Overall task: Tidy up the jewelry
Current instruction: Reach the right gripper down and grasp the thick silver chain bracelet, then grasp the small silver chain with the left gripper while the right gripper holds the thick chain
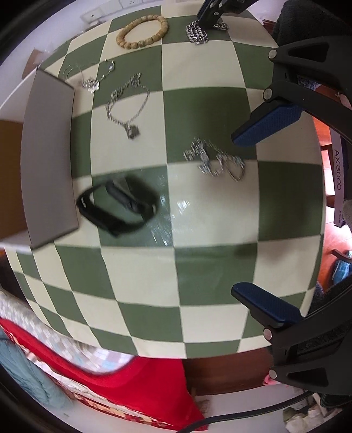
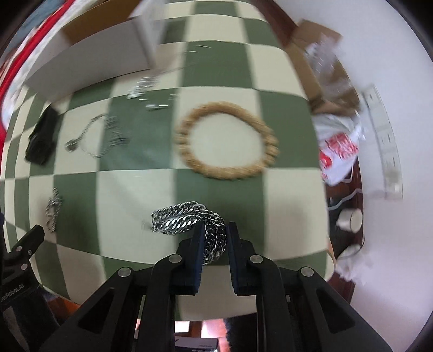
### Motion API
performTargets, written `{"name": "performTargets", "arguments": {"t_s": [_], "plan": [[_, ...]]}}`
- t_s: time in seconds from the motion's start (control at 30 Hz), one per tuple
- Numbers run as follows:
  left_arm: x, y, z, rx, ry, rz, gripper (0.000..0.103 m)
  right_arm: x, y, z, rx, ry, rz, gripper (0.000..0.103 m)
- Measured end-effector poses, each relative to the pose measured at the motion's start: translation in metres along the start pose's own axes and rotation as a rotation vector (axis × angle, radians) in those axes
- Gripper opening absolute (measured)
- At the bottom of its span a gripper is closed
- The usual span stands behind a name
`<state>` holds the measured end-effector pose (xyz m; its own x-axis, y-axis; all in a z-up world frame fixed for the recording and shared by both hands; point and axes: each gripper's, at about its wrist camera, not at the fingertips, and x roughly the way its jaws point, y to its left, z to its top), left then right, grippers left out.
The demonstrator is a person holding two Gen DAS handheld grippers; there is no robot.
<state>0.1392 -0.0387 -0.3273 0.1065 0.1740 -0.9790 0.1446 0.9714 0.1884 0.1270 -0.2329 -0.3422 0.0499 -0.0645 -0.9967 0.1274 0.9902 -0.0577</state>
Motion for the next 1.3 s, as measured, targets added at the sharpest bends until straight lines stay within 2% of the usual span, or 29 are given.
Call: {"name": "performTargets", "arguments": {"t_s": [0.23,0.43,0.53,0.6,0.67,0.7,0.73,0.77,0.8,0.87,0.9,0.97,1.1,1.13,1.17,1.3], "plan": [[0.013,-0.022,0.005,0.052,0.016,-0.01,0.102,-0.003,-0.021,-0.004,0.059,0.022,0.035,0.02],[0.016,-0.03,0.007,0.056,0.007,-0.036,0.102,-0.002,-0.022,-0.004,0.081,0.026,0.019,0.046],[0.015,-0.032,0.009,0.055,-0.006,-0.061,0.099,0.003,-0.031,-0.001,0.094,0.028,0.027,0.051],[0.012,-0.033,0.011,0.054,-0.021,-0.088,0.088,0.005,-0.033,0.0,0.098,0.026,0.031,0.052],[0.008,-0.035,0.013,0.061,-0.036,-0.133,0.058,0.005,-0.034,0.002,0.099,0.024,0.033,0.052],[0.006,-0.036,0.014,0.067,-0.044,-0.148,0.047,0.005,-0.033,0.0,0.1,0.023,0.033,0.052],[0.002,-0.04,0.015,0.079,-0.051,-0.146,0.022,0.005,-0.032,0.001,0.098,0.021,0.033,0.052],[0.002,-0.045,0.016,0.095,-0.049,-0.132,0.005,0.006,-0.033,0.001,0.095,0.019,0.033,0.052],[0.002,-0.048,0.017,0.103,-0.047,-0.126,0.004,0.006,-0.031,0.003,0.091,0.016,0.033,0.052],[0.0,-0.051,0.017,0.106,-0.056,-0.118,0.001,0.006,-0.028,0.005,0.072,0.011,0.036,0.05],[-0.003,-0.056,0.014,0.107,-0.061,-0.117,0.001,0.006,-0.026,0.005,0.064,0.01,0.038,0.043],[-0.007,-0.057,0.011,0.106,-0.075,-0.117,0.001,0.003,-0.017,0.007,0.028,0.011,0.038,0.018],[-0.021,-0.05,0.006,0.111,-0.105,-0.125,0.001,0.0,-0.007,0.007,0.022,0.005,0.047,0.016],[-0.026,-0.048,0.005,0.11,-0.112,-0.131,0.001,-0.003,-0.007,0.007,0.035,-0.006,0.058,0.013],[-0.03,-0.039,0.004,0.106,-0.117,-0.141,0.001,-0.007,-0.008,0.007,0.042,-0.023,0.069,0.002],[-0.046,-0.01,0.011,0.068,-0.123,-0.21,0.001,-0.025,-0.014,0.008,0.114,-0.046,0.167,0.002]]}}
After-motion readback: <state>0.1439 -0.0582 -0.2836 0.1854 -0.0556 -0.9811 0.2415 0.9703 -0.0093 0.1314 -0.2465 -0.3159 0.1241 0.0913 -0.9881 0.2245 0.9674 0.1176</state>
